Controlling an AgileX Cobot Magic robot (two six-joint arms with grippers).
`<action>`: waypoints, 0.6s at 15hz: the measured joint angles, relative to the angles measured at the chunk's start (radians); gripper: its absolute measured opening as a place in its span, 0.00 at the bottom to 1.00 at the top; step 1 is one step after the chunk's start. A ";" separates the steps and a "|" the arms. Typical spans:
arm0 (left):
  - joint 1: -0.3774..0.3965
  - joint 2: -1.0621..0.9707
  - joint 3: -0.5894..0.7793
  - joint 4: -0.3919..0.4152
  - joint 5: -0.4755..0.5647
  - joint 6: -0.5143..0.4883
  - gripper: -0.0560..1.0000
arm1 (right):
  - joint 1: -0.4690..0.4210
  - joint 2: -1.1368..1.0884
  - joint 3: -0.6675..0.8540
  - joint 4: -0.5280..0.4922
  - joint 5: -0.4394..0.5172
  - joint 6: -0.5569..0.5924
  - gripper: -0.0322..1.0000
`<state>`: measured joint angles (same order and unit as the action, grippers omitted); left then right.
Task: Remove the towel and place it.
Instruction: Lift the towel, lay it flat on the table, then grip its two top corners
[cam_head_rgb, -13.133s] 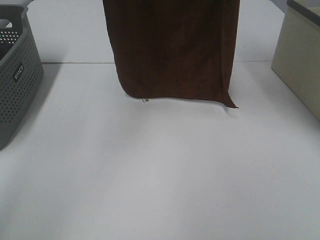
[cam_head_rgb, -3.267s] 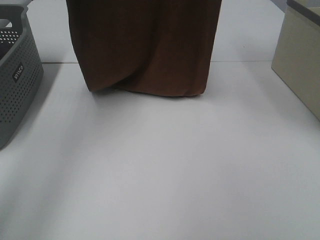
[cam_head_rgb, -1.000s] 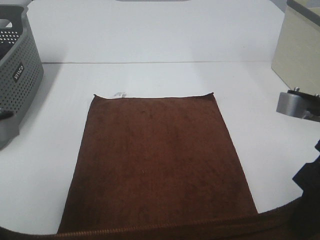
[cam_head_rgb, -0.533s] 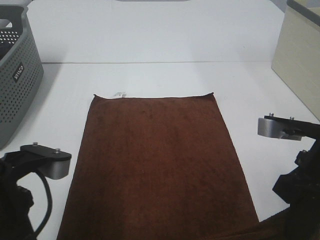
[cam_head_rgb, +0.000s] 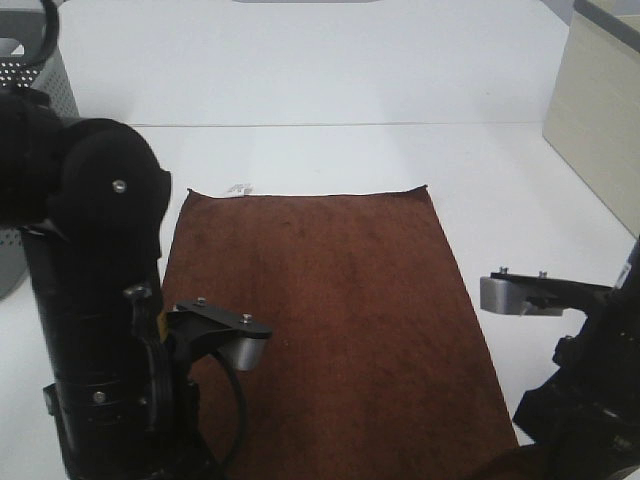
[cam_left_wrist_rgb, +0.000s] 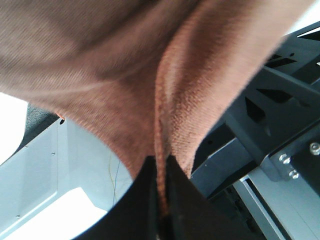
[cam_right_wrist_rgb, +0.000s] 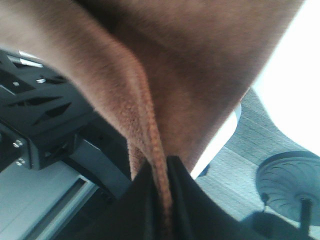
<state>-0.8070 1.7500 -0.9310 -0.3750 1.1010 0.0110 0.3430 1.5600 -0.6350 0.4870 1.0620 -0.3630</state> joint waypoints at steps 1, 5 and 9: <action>-0.017 0.025 -0.020 -0.003 0.000 0.000 0.05 | 0.040 0.008 0.004 0.004 -0.026 0.004 0.10; -0.046 0.049 -0.050 -0.050 0.003 -0.005 0.15 | 0.098 0.009 0.005 0.011 -0.059 0.030 0.28; -0.046 0.049 -0.050 -0.061 0.032 -0.067 0.82 | 0.098 0.002 -0.003 -0.004 -0.059 0.092 0.78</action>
<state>-0.8530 1.7990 -0.9810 -0.4360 1.1330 -0.0560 0.4410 1.5620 -0.6380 0.4830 1.0030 -0.2710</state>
